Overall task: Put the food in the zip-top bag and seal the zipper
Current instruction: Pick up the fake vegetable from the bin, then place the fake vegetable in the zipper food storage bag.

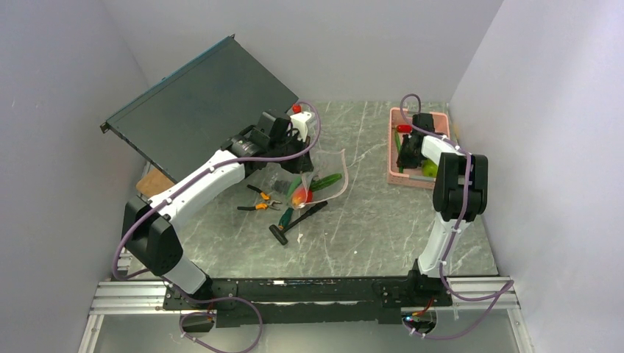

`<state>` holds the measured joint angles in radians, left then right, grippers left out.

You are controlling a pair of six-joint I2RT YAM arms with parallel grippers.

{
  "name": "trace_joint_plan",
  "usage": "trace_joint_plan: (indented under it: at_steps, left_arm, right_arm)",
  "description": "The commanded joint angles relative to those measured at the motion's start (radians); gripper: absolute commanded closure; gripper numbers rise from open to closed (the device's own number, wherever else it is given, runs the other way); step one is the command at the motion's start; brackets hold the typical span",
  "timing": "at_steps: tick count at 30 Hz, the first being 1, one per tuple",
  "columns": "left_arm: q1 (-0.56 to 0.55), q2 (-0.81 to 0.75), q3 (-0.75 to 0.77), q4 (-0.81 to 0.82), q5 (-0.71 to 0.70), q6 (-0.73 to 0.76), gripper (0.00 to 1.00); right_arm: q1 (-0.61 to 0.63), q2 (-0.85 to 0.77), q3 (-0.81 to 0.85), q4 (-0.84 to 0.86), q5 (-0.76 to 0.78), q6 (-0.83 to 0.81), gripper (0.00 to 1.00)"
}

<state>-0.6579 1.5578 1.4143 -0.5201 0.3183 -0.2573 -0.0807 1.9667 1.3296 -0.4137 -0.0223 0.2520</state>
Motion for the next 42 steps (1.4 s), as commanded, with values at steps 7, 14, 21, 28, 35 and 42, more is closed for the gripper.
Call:
trace_joint_plan:
  at_steps: [7, 14, 21, 28, 35, 42]
  left_arm:
    - [0.001, 0.015, 0.039, 0.025, 0.013, -0.007, 1.0]
    - [0.001, 0.014, 0.038, 0.028, 0.022, -0.011, 1.0]
    - [0.001, 0.014, 0.037, 0.029, 0.022, -0.013, 1.0]
    - [0.001, 0.015, 0.036, 0.032, 0.023, -0.017, 1.0]
    - [0.0, 0.012, 0.031, 0.04, 0.047, -0.028, 1.0]
    - [0.0, -0.016, 0.031, 0.041, 0.051, -0.026, 1.0]
  right_arm:
    - [0.001, -0.06, -0.004, 0.041, 0.03, 0.01, 0.94]
    - [0.001, -0.224, -0.048, 0.073, 0.04, 0.032, 1.0]
    - [0.003, -0.436, -0.104, -0.002, -0.093, 0.129, 1.0]
    - [0.065, -0.775, -0.358, 0.15, -0.472, 0.198, 1.0]
    - [0.326, -1.109, -0.548, 0.448, -0.481, 0.147, 1.0]
    - [0.476, -1.149, -0.65, 0.76, -0.527, 0.117, 1.0]
